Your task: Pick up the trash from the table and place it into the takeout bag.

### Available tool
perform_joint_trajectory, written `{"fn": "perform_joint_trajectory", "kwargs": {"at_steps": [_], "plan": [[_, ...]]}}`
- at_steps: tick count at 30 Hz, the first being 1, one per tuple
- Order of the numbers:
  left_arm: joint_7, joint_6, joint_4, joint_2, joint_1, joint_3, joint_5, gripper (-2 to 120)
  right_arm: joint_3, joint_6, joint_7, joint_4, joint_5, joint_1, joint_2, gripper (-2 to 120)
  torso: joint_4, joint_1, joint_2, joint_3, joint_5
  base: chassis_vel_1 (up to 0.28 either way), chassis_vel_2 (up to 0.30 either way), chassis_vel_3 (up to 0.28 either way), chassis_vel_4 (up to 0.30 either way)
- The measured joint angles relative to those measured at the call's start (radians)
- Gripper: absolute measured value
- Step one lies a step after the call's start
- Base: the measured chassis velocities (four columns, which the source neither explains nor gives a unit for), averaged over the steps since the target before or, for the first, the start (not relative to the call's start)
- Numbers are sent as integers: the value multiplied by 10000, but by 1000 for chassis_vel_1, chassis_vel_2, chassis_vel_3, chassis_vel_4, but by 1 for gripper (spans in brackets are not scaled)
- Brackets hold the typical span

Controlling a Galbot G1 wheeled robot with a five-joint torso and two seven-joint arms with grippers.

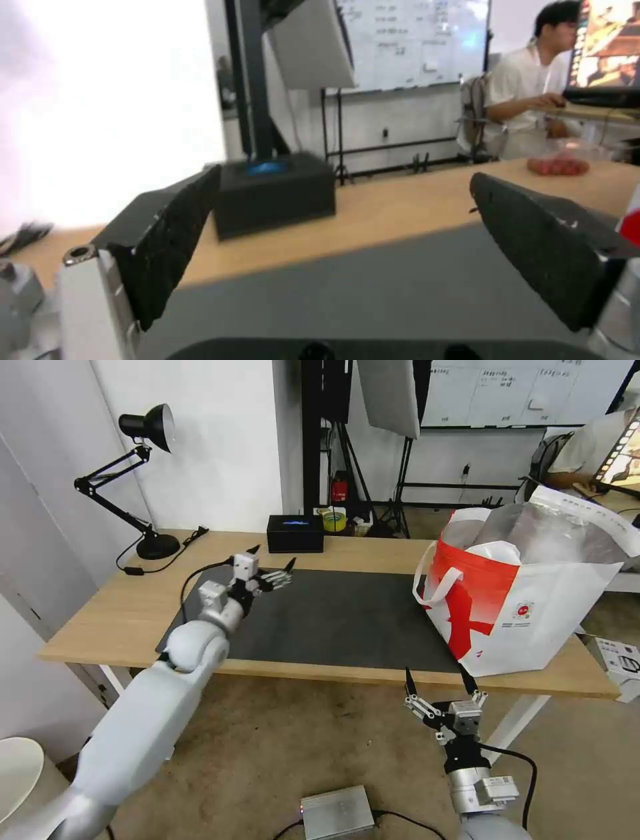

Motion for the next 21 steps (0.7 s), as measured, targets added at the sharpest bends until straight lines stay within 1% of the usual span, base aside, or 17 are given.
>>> {"fn": "perform_joint_trajectory", "kwargs": {"at_steps": [1,2,6,7,9,11,14,16,18,19,21], "plan": [[35,23,-215,13,391,-291,57,100,0,0,0,0,0,0,0,100,1,0,0,0,-2,0,0,0,0],[35,23,-215,13,391,-291,57,100,0,0,0,0,0,0,0,100,1,0,0,0,-2,0,0,0,0],[238,31,-901,-192,1794,-1665,235,100,0,0,0,0,0,0,0,100,3,0,0,0,-3,0,0,0,0],[238,31,-901,-192,1794,-1665,235,100,0,0,0,0,0,0,0,100,3,0,0,0,-3,0,0,0,0],[340,61,-1282,-363,2371,-2303,360,100,1,0,0,0,0,0,0,100,-1,0,1,0,0,0,0,0,0],[360,85,-1389,-399,2517,-2446,401,100,0,0,0,0,0,0,0,100,0,0,0,0,-1,0,0,0,0],[601,179,-1938,-609,3309,-3154,573,100,0,0,0,0,0,0,0,100,0,0,1,-1,2,0,0,0,0],[677,200,-2133,-811,3768,-3464,556,100,0,0,0,0,0,0,0,100,-1,-1,1,0,1,0,0,0,0],[715,198,-2185,-877,3902,-3548,573,100,1,0,0,0,0,0,0,100,-1,-1,0,0,2,0,0,0,0],[843,148,-2321,-1079,4355,-3720,678,100,0,0,-1,0,0,0,0,100,1,-1,1,1,0,0,0,0,0],[990,-32,-2436,-1236,4773,-3834,789,100,0,0,0,0,0,0,0,100,0,-1,1,0,1,0,0,0,0]]}}
